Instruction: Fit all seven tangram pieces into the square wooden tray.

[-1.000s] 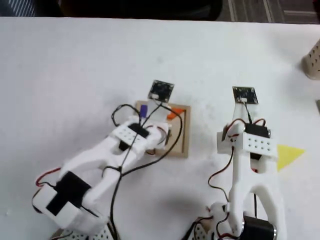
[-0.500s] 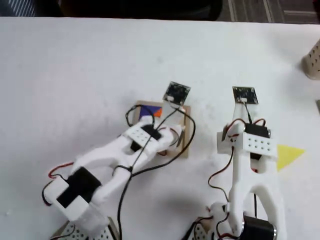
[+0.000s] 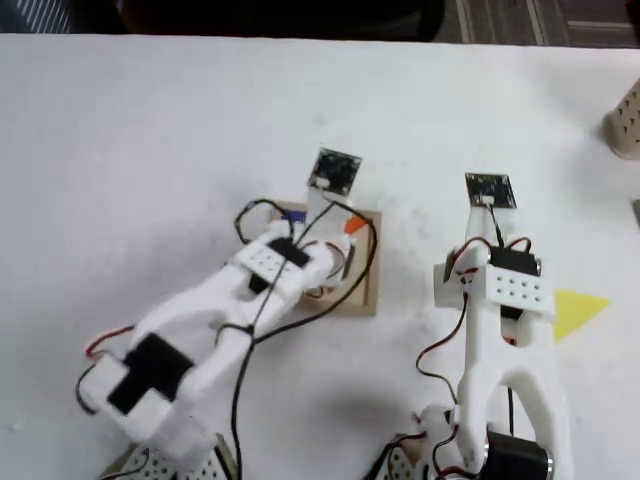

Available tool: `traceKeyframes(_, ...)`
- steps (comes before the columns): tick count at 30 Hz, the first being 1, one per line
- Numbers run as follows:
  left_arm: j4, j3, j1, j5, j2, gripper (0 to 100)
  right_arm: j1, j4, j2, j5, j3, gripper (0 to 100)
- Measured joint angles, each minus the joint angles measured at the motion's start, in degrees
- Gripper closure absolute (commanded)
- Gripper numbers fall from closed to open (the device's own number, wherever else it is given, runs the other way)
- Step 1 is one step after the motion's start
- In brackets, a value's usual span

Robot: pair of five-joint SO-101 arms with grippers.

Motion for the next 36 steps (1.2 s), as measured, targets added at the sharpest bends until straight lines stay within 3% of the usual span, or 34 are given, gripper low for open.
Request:
traceKeyframes(7,7.3,-5.71,-0.09,0.0,3.43,98,0.0,0.0,0.0,0.0,0.0,97.4)
traceKeyframes(29,7.56,-5.8,7.91,-2.81,3.6,98,0.0,0.0,0.0,0.0,0.0,97.3)
traceKeyframes(36,12.04,1.23,8.0,-3.16,-10.64,98,0.0,0.0,0.0,0.0,0.0,97.3)
